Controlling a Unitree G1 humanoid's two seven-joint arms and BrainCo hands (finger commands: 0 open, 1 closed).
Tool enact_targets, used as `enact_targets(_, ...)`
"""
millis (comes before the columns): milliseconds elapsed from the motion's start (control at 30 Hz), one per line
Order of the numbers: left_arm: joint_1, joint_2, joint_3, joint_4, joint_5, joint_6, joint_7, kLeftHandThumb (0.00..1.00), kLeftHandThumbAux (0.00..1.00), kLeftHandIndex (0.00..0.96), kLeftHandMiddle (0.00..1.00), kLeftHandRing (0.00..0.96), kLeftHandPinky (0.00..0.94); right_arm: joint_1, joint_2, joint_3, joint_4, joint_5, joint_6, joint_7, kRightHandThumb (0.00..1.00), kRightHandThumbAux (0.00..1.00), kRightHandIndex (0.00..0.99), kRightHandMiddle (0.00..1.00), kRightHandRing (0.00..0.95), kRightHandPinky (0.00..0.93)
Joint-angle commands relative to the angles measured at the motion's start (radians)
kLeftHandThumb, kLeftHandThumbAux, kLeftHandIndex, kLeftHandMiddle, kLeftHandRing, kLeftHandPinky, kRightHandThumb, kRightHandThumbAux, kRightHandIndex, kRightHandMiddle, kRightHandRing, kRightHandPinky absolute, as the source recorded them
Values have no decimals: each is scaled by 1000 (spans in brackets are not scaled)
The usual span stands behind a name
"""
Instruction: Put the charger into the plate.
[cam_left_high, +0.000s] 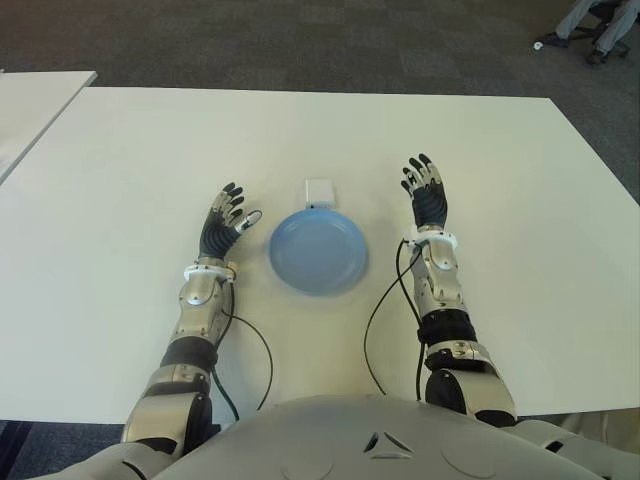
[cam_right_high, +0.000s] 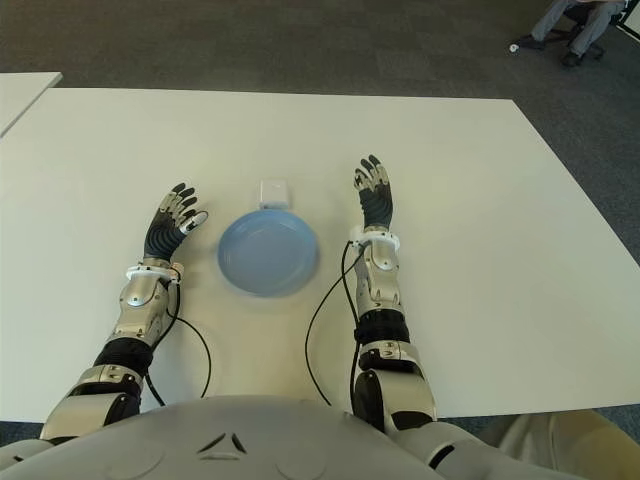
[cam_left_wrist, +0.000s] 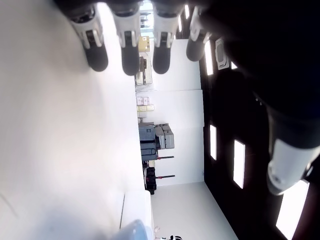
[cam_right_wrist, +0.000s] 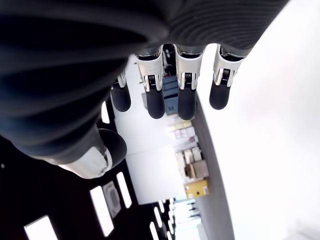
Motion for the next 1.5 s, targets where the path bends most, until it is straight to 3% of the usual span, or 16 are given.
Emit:
enact_targets(33,35,-17,-13,50,9,39,11,0,619,62,143,143,152,-105,-1,3,-86,-15,112,-68,14,661,113,175,147,158)
enact_targets(300,27,-22,-14,67,14,37,17,0,613,63,143,145,147,-329,-38,-34,-22,-8,158,-129,69,695,132,203,183,202)
enact_targets(633,13,-25,-14,95,17,32,16,0,613,63,143,146,155,-523,-96,-63,164,-7,176,-136,112,728,130,214,212,237)
enact_targets(733,7,-24,-16,106,21,27,17,0,613,61,138,142,146,-609,-129,-16,254,-47,202,-94,151,743,87,195,194,212)
enact_targets(833,3,-26,-16,113,21,25,18,0,615,58,134,138,143,-643,-148,20,326,-82,200,-66,177,759,67,183,182,199)
enact_targets(1033,0,-33,-13,118,16,25,18,0,618,55,128,133,142,-700,-165,200,618,-273,98,-25,239,771,59,132,128,150)
enact_targets(1200,-2,-37,-12,122,12,24,16,0,621,56,132,136,146,-661,-214,363,730,-434,-1,62,234,758,48,88,91,119)
enact_targets(1500,8,-42,-14,109,15,10,16,0,630,58,133,138,151,-624,-252,540,826,-619,-96,83,120,748,11,31,38,71)
